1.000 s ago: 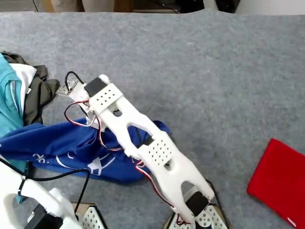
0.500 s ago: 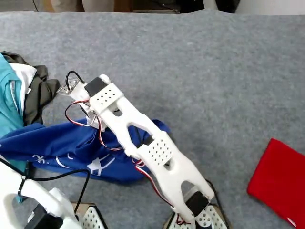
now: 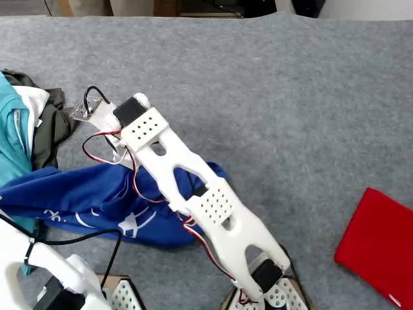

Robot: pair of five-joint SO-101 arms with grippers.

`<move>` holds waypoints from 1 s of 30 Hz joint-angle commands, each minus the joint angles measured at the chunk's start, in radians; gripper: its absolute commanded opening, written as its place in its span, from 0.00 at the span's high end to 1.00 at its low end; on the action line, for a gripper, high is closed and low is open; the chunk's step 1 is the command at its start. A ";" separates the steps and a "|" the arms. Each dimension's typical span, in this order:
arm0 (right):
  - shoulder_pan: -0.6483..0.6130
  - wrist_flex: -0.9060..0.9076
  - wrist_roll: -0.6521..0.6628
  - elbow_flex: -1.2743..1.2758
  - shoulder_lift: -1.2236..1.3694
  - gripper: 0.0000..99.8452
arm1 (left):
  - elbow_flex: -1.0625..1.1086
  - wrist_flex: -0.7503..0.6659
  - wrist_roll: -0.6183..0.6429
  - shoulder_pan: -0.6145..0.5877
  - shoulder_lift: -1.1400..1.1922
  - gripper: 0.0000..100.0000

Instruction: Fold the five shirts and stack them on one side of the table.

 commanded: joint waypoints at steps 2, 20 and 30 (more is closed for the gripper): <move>-0.005 0.021 -0.005 -0.044 -0.007 0.87 | -0.012 -0.020 -0.009 -0.009 -0.010 0.98; -0.004 -0.008 0.005 0.088 -0.001 0.92 | -0.009 -0.020 -0.009 -0.008 -0.010 0.98; -0.002 -0.026 0.006 0.082 0.068 0.91 | -0.011 -0.015 -0.009 0.008 -0.010 0.98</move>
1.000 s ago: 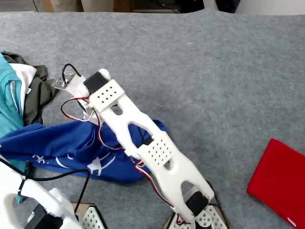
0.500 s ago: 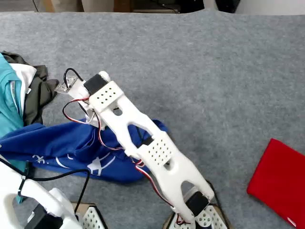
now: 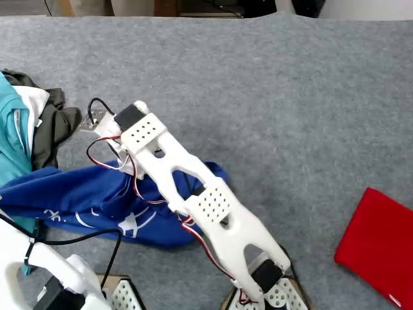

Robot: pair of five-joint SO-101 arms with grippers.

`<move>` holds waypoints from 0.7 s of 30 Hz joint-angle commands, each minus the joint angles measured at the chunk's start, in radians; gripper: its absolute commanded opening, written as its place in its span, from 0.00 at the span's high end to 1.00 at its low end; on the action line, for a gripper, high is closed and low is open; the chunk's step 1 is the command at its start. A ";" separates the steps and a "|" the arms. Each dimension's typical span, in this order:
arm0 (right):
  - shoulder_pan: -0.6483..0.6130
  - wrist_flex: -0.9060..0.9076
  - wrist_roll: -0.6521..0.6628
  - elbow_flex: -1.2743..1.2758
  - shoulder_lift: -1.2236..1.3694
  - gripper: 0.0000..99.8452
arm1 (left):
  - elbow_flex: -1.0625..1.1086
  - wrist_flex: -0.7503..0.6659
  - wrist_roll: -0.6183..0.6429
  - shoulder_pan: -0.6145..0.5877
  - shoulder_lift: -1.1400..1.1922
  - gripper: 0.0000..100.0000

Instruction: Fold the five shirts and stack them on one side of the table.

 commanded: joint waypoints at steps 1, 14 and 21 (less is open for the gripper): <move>-0.002 -0.008 0.006 -0.005 0.002 0.89 | -0.011 -0.015 -0.009 0.008 -0.010 0.98; 0.004 -0.008 0.025 -0.005 0.001 0.88 | -0.012 -0.014 -0.009 0.008 -0.010 0.98; 0.025 -0.002 0.028 -0.007 -0.002 0.98 | -0.012 -0.014 -0.009 0.008 -0.010 0.98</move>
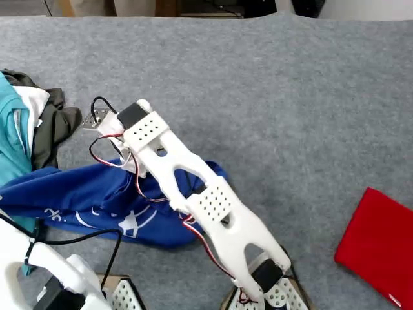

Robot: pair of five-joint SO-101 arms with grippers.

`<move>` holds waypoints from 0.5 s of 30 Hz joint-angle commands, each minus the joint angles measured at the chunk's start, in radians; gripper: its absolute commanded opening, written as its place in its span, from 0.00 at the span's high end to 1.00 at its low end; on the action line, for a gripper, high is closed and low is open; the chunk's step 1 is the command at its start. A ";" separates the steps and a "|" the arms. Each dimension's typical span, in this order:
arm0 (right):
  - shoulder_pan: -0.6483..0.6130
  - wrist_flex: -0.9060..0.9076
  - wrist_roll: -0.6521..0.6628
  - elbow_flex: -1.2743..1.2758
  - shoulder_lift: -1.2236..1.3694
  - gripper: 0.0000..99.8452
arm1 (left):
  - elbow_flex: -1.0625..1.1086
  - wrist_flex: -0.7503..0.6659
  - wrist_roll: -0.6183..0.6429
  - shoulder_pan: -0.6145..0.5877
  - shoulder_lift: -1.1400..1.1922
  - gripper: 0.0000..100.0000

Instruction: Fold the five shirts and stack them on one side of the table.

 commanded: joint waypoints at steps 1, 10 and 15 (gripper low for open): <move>0.005 0.008 0.018 -0.007 -0.007 0.96 | -0.012 -0.014 -0.009 0.008 -0.010 0.98; -0.010 0.032 0.040 -0.053 -0.054 0.84 | -0.012 -0.012 -0.048 0.009 -0.010 0.98; -0.010 0.025 0.040 -0.059 0.004 0.84 | -0.012 -0.012 -0.048 0.008 -0.010 0.98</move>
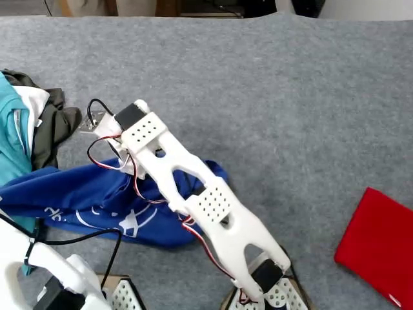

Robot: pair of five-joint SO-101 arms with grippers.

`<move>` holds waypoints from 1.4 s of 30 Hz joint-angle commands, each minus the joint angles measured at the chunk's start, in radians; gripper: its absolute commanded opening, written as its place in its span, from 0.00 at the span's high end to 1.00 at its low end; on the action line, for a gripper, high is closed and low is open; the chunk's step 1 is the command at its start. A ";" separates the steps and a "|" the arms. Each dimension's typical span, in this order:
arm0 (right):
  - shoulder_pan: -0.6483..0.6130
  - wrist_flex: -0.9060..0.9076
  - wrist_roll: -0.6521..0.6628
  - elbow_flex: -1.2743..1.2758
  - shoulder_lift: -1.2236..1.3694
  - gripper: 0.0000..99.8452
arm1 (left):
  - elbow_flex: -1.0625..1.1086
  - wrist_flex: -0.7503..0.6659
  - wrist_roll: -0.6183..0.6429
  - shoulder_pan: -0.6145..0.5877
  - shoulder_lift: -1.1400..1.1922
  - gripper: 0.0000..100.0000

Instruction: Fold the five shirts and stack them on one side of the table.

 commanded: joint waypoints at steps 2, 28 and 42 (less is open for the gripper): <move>0.001 -0.008 0.011 -0.045 0.030 0.84 | -0.009 -0.012 -0.008 0.008 -0.010 0.98; 0.097 0.021 0.002 -0.117 -0.225 0.99 | -0.005 -0.012 -0.008 0.009 -0.010 0.98; 0.226 0.021 0.100 0.191 -0.878 0.99 | -0.011 -0.014 -0.006 0.066 -0.002 0.98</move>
